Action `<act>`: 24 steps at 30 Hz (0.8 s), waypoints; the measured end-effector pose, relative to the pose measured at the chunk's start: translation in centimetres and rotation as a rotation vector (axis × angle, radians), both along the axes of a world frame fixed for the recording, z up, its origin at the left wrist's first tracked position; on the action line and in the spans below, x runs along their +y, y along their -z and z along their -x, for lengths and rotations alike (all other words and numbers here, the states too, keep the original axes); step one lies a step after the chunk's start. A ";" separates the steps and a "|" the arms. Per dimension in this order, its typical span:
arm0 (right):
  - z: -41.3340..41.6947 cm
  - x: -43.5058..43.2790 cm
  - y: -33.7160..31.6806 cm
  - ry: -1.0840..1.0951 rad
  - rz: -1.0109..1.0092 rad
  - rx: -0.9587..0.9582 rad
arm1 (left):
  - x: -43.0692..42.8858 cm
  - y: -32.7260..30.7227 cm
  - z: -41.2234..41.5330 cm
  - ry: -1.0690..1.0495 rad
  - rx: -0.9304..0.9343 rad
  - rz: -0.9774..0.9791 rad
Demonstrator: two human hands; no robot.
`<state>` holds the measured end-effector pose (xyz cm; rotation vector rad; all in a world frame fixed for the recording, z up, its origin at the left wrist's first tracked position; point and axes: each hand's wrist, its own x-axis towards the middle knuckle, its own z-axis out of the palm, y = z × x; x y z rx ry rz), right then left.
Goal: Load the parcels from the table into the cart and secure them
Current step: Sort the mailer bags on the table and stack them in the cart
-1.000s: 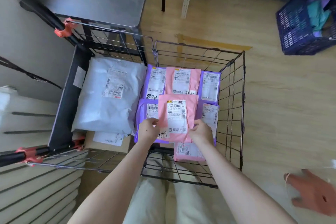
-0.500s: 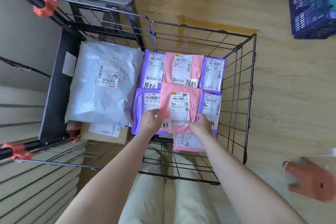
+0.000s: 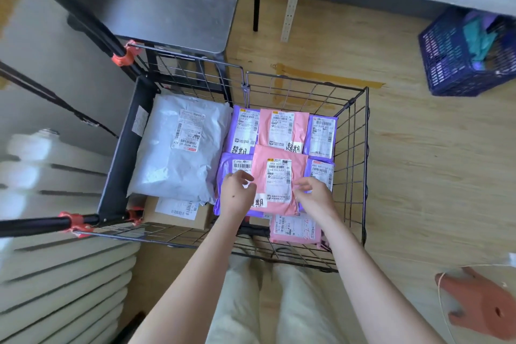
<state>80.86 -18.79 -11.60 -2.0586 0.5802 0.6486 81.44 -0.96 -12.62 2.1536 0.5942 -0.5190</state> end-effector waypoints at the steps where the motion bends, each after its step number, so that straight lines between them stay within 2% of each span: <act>1: 0.1 0.0 -1.1 -0.041 -0.010 -0.023 | -0.1 -1.1 0.3 -0.009 -0.025 0.005; 6: 0.9 0.0 -7.5 -0.208 -0.050 -0.152 | 0.0 -6.2 4.0 -0.119 -0.093 0.003; 12: 3.1 0.3 -13.7 -0.496 -0.101 -0.293 | -0.7 -12.1 9.3 -0.350 -0.196 -0.019; 20: 6.6 3.5 -18.2 -0.844 -0.199 -0.363 | -0.5 -19.0 17.8 -0.609 -0.399 -0.176; 24: 9.7 5.6 -19.7 -0.999 -0.221 -0.383 | -0.2 -21.3 22.3 -0.713 -0.463 -0.188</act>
